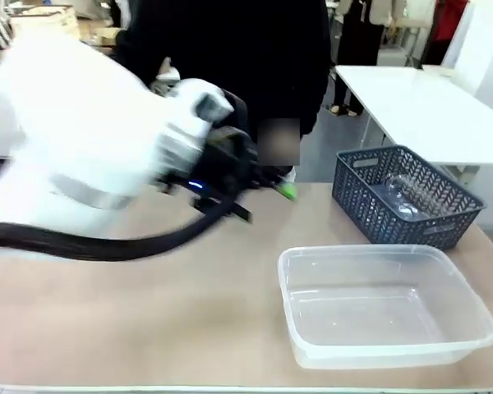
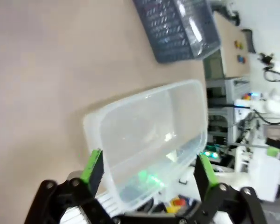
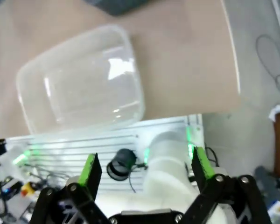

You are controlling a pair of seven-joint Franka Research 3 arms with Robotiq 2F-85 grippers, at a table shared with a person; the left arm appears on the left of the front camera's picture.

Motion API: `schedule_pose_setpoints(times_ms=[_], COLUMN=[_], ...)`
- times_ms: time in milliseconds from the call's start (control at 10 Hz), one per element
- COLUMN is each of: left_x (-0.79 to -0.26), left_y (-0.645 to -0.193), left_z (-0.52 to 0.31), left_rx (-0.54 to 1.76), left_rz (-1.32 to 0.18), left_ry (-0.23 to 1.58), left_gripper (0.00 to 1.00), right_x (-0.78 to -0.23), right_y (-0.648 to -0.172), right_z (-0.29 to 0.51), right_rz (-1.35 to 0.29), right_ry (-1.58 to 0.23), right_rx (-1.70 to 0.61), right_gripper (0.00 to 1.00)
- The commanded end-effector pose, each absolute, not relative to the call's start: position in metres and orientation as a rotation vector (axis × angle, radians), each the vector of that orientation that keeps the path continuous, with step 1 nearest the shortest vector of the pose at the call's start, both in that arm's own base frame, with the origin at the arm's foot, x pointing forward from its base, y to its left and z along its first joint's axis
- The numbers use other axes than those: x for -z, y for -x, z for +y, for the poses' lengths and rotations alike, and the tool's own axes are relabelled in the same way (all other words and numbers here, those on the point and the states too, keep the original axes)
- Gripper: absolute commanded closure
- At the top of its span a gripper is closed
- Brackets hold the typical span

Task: Sort the waste into each basket.
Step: Pick up the Organizing box on the right side of the table and lift it.

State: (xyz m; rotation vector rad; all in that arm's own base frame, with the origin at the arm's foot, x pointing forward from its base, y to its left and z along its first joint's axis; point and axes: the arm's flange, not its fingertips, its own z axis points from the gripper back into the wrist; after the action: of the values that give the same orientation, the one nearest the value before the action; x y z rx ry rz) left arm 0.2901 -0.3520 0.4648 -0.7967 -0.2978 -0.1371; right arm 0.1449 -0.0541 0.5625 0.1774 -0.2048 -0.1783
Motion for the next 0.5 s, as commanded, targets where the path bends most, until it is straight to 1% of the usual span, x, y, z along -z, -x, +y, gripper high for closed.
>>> schedule_pose_setpoints(times_ms=[0,100,200,300,400], left_x=[-0.475,-0.465,-0.465,-0.451,-0.431], left_y=[-0.352,-0.29,-0.29,-0.327,-0.32], left_z=[-0.352,-0.352,-0.352,-0.371,-0.386], left_rx=[0.207,0.137,0.137,0.146,0.112], left_rz=[-0.011,-0.298,-0.298,-0.176,-0.187], left_ry=[0.918,0.797,0.797,0.831,0.729], left_gripper=[0.0,0.0,0.0,0.0,0.0], right_x=[-0.501,-0.563,-0.563,-0.557,-0.532], right_y=[-0.154,-0.145,-0.145,-0.148,-0.171], right_z=[-0.077,-0.054,-0.054,-0.08,-0.064], right_rz=[-0.257,-0.205,-0.205,-0.2,-0.169], right_ry=[-0.298,-0.177,-0.177,-0.228,-0.222], right_rx=[0.496,0.178,0.178,0.291,0.218], right_gripper=[0.0,0.0,0.0,0.0,0.0])
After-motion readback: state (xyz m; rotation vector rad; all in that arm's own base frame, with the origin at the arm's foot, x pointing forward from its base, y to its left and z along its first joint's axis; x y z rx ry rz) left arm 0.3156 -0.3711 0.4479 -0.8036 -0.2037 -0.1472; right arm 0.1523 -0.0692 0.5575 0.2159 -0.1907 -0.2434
